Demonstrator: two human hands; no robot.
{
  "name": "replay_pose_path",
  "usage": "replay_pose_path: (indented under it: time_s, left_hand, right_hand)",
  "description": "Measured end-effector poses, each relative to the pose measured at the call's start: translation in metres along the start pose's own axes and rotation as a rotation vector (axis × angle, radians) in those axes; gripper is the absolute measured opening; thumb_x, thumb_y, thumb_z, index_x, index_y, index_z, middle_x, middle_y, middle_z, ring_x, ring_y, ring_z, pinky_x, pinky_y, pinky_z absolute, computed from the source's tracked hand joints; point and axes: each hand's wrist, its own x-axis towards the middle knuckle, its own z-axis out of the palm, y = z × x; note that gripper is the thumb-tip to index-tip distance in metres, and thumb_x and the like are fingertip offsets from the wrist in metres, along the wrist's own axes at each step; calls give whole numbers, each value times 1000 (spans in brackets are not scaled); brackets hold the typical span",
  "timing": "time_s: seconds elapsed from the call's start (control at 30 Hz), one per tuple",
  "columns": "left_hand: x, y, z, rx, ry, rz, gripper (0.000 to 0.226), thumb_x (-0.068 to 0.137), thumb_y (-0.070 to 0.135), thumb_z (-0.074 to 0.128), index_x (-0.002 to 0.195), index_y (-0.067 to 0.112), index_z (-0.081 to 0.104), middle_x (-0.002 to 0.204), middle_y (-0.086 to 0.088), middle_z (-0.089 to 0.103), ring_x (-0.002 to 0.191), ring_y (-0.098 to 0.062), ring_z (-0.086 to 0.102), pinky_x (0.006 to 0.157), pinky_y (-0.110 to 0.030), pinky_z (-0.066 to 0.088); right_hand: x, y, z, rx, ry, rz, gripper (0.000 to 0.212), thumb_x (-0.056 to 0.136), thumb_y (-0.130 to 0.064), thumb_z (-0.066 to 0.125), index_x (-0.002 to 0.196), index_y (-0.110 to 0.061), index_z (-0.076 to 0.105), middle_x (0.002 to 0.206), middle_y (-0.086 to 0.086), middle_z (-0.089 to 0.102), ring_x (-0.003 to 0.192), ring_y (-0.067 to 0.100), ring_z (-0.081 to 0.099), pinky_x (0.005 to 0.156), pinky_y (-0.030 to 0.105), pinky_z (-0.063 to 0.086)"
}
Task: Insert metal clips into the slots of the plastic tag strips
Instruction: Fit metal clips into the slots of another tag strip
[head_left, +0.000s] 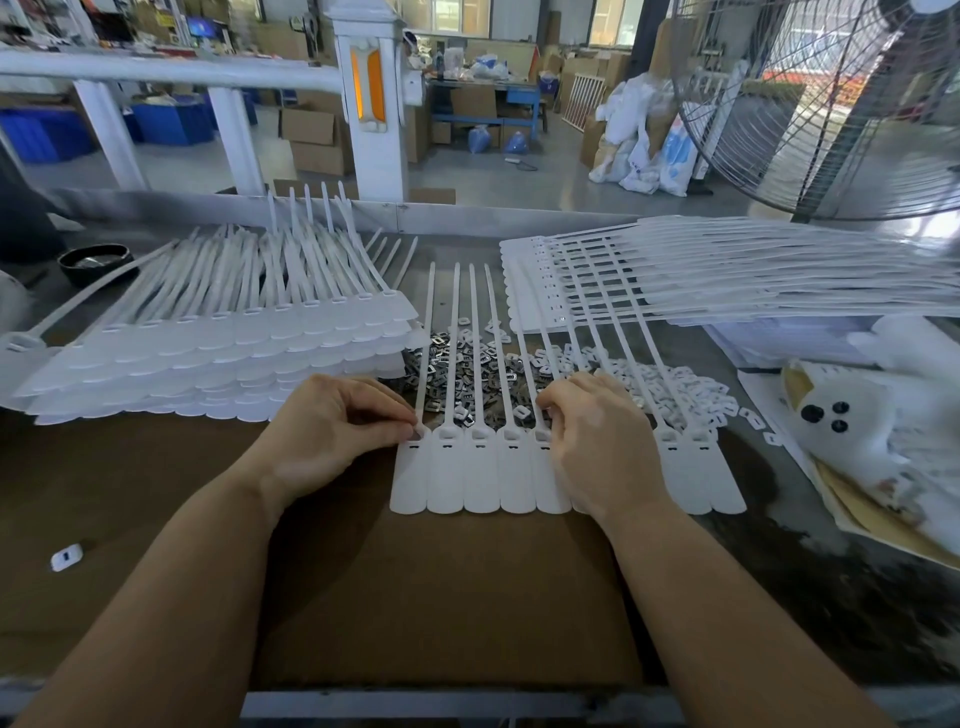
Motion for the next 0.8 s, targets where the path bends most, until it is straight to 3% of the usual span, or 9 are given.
replay_pose_path:
  time_s: [0.27,0.6,0.73,0.8]
  left_hand:
    - [2,-1,4,-4,18,-29,12,74,2,74,78,13,76,84,10,70,81,10,60,70,3,38]
    - [4,-5,6,34,40,-85,17,75,15,75,71,31,73,79,16,69,81,7,59,69,1,40]
    - [6,-1,14,-9,149,-85,16,78,13,74,74,28,71,78,9,70,72,-1,62,66,-7,45]
    - [12,4,18,87,220,-57,13,80,14,72,76,27,70,80,6,66,67,-7,60,60,-8,45]
  right_hand:
    - [-1,1,1,-5,-4,7,18,88,-1,51,89,-10,67,88,1,64,91,18,52,78,25,41]
    - [-1,0,2,9,11,7,18,86,1,52,86,-9,67,85,2,64,88,20,53,76,27,43]
    - [-1,0,1,7,13,2,17,86,1,52,85,-9,66,84,2,64,87,20,52,74,27,42]
    - [0,1,2,8,3,4,18,87,0,51,86,-9,66,86,2,63,88,19,51,76,27,42]
